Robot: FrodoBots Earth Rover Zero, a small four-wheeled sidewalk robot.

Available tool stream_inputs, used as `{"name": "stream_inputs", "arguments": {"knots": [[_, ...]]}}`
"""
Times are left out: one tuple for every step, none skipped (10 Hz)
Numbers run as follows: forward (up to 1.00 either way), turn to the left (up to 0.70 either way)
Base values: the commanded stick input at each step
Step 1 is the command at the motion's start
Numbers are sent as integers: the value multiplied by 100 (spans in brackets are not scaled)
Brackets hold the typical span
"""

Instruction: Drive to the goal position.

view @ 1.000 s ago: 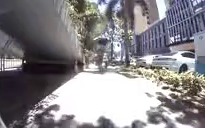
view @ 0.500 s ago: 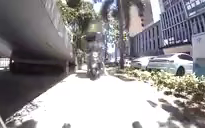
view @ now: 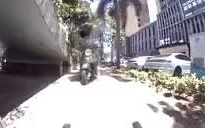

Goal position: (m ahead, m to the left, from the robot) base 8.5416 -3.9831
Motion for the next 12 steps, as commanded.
{"name": "stream_inputs", "arguments": {"knots": [[70, 0], [70, 0], [70, 0], [70, 0], [70, 0], [70, 0], [70, 0], [70, 0], [70, 0], [70, 0], [70, 0], [70, 0]]}}
